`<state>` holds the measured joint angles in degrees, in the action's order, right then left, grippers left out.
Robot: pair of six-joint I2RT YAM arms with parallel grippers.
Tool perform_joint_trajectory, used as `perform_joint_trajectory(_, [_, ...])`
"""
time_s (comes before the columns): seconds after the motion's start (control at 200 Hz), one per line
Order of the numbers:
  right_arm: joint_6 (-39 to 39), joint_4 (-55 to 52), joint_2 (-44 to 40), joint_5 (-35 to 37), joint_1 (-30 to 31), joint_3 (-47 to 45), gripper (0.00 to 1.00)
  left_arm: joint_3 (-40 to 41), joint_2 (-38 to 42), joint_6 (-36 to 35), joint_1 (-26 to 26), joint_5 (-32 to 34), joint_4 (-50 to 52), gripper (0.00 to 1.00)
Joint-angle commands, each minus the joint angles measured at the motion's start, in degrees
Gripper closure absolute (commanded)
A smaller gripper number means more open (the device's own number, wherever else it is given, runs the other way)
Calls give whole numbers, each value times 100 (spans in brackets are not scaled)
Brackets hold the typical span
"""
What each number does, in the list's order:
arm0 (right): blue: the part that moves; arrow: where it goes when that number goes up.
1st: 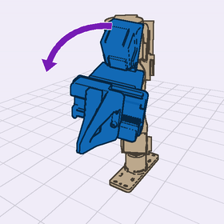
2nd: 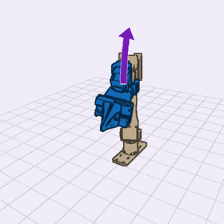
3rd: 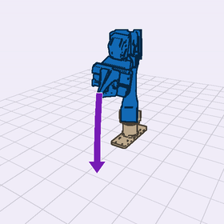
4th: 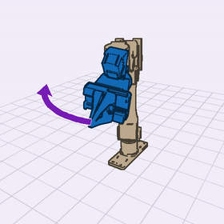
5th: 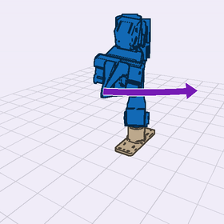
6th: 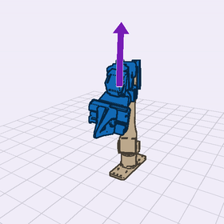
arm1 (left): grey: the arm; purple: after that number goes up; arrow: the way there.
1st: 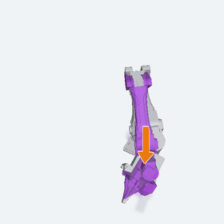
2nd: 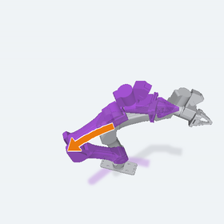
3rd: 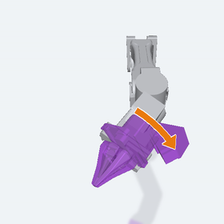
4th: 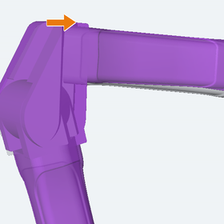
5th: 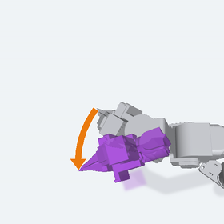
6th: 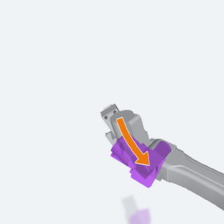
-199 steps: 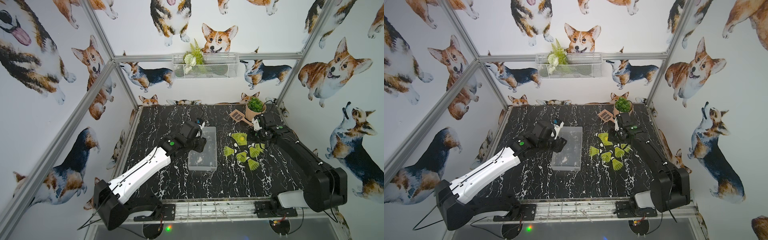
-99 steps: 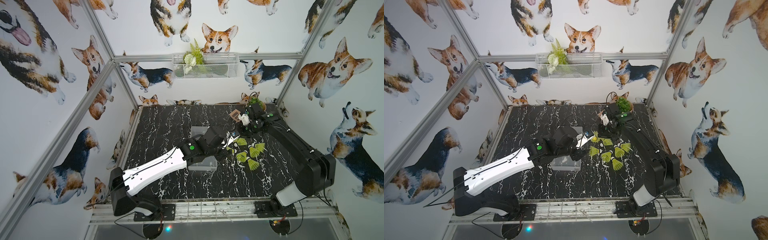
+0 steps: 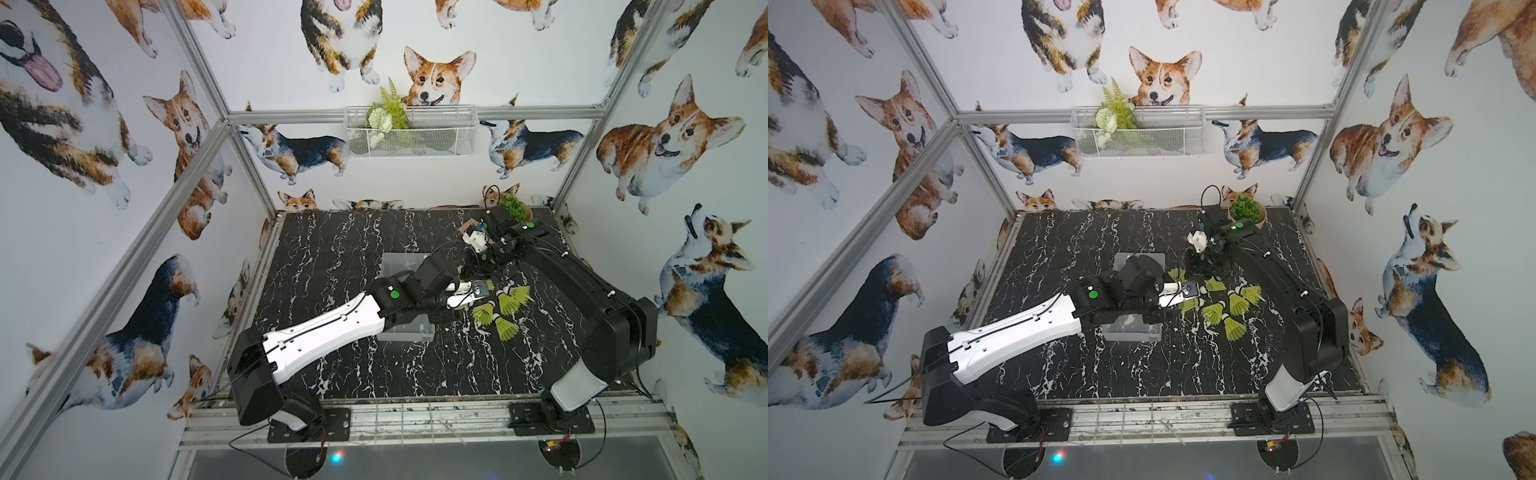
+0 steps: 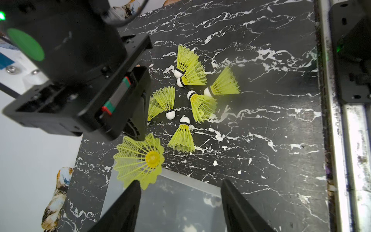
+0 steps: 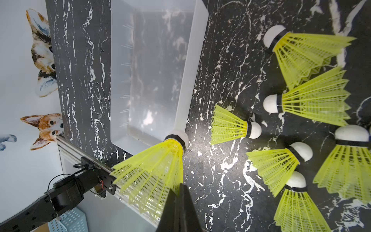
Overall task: Put the shuttlecocks into the storage box
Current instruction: Place the shuttlecock in the storage box.
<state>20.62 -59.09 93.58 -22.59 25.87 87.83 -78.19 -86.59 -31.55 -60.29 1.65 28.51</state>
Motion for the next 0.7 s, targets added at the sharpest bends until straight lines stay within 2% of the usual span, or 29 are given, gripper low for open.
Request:
perform_joint_trajectory(0.0, [-76, -179, -48, -138, 15, 41, 100, -86, -98, -324, 61, 18, -163, 36])
perform_joint_trajectory(0.095, [-71, -182, -76, -167, 15, 17, 100, -140, -187, -466, 100, 64, -123, 44])
perform_joint_trajectory(0.1, [-74, -182, -76, -171, 15, 16, 53, -142, -194, -475, 98, 64, -116, 45])
perform_joint_trajectory(0.105, [-75, -182, -72, -169, 15, 15, 79, -147, -202, -479, 102, 68, -108, 46])
perform_joint_trajectory(0.11, [-75, -182, -74, -177, 15, 15, 92, -150, -206, -481, 104, 70, -104, 46])
perform_joint_trajectory(0.115, [-76, -182, -76, -176, 15, 15, 99, -151, -212, -487, 100, 76, -107, 47])
perform_joint_trajectory(0.12, [-76, -182, -76, -176, 19, 19, 100, -156, -215, -490, 107, 78, -103, 47])
perform_joint_trajectory(0.16, [-71, -190, -81, -182, 15, 15, 100, -169, -251, -517, 113, 103, -76, 51])
perform_joint_trajectory(0.456, [-76, -199, -112, -307, 19, 23, 100, -218, -489, -613, 166, 222, 83, 51])
perform_joint_trajectory(0.536, [-72, -207, -121, -323, 24, 17, 100, -230, -540, -604, 193, 187, 85, 55])
perform_joint_trajectory(0.696, [-63, -208, -130, -332, 20, 22, 100, -334, -680, -587, 238, 207, 223, 70])
